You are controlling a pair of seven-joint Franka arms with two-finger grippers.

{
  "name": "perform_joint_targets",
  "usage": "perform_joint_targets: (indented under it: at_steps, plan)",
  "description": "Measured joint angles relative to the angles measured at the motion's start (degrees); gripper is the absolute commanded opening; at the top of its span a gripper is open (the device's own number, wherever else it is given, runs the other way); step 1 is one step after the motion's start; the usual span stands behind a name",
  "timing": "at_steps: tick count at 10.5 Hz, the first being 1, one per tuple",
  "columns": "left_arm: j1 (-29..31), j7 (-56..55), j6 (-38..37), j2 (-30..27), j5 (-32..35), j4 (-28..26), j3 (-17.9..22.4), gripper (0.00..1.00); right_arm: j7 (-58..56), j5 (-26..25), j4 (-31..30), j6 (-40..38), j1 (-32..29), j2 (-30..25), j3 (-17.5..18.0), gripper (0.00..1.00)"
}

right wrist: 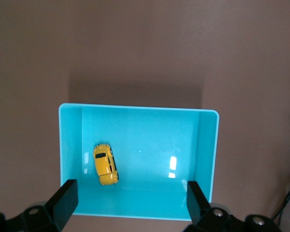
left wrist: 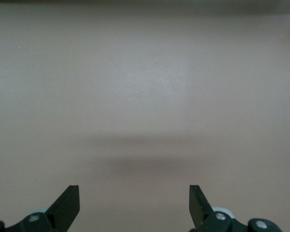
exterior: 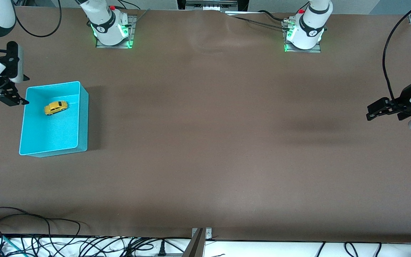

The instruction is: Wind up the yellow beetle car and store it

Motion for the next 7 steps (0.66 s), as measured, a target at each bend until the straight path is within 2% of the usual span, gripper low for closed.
perform_joint_targets:
  at_steps: [2,5,7]
  plan:
    - [-0.1,0.0,0.0,0.0,0.0,0.0,0.0,1.0,15.1,0.1,-0.2,0.7,5.1,0.7,-3.4,1.0]
    - [-0.1,0.0,0.0,0.0,0.0,0.0,0.0,1.0,38.3,1.2,-0.2,2.6,12.5,1.0,-6.1,1.0]
    - [-0.1,0.0,0.0,0.0,0.0,0.0,0.0,1.0,53.7,2.3,-0.1,2.9,18.1,1.0,-10.3,1.0]
